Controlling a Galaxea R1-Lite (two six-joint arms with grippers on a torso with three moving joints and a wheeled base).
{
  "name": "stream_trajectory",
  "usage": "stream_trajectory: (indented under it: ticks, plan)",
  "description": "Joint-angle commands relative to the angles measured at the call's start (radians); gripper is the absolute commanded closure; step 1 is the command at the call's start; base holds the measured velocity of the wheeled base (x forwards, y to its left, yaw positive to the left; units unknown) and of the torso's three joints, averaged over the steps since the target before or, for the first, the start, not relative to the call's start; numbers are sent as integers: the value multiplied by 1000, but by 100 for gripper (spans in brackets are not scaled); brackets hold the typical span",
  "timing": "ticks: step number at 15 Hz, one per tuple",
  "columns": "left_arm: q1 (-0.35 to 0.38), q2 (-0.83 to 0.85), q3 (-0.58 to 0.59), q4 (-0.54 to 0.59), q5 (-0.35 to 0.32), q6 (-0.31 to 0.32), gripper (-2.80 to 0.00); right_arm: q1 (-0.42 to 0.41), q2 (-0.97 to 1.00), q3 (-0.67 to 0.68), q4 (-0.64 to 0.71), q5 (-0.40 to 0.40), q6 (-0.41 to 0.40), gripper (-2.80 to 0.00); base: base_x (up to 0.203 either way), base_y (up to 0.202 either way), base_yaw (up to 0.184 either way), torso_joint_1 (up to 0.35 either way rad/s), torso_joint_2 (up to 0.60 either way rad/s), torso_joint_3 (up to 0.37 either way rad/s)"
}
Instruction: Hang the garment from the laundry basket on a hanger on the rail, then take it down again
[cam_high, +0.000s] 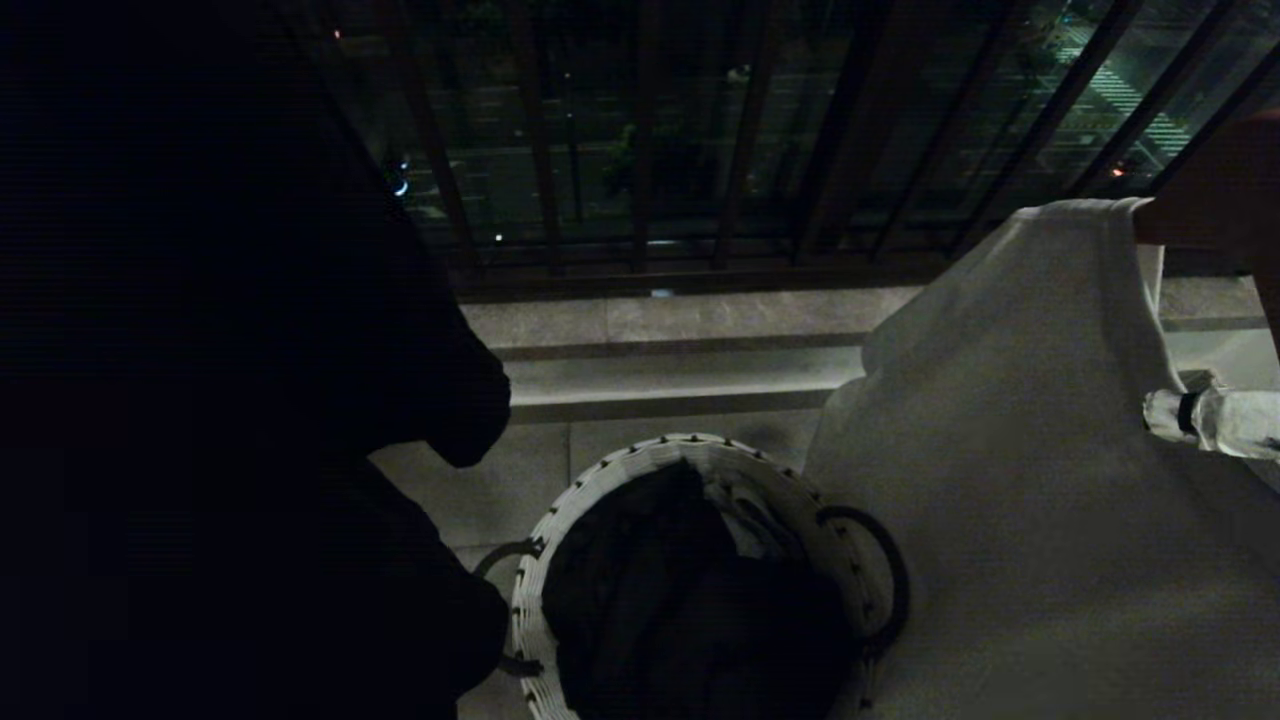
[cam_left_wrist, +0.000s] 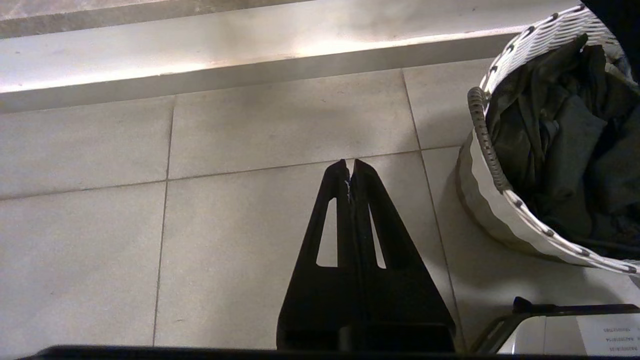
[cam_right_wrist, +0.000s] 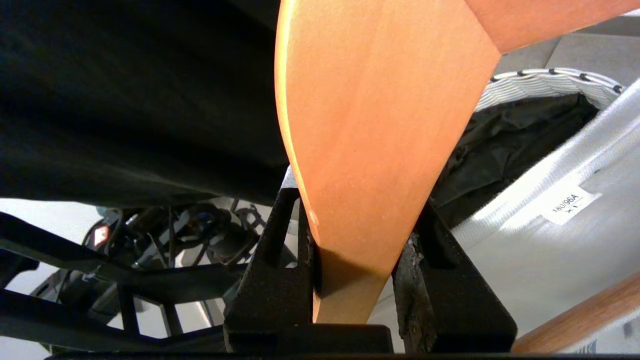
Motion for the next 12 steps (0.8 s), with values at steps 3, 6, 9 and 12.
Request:
stream_trajectory:
  ticks: [3, 6, 9, 12]
  plan:
    - [0, 0, 3, 0, 1, -5, 0, 0, -4, -1, 2, 2, 2, 0, 0, 0, 0, 0, 0, 0]
    - [0, 0, 3, 0, 1, -5, 0, 0, -5, 1, 2, 2, 2, 0, 0, 0, 0, 7, 2, 100]
    - [0, 0, 2, 0, 1, -4, 0, 0, -13, 27, 0, 3, 2, 0, 0, 0, 0, 3, 2, 187]
    - [0, 0, 3, 0, 1, -4, 0, 0, -18, 43, -3, 4, 1, 0, 0, 0, 0, 2, 4, 198]
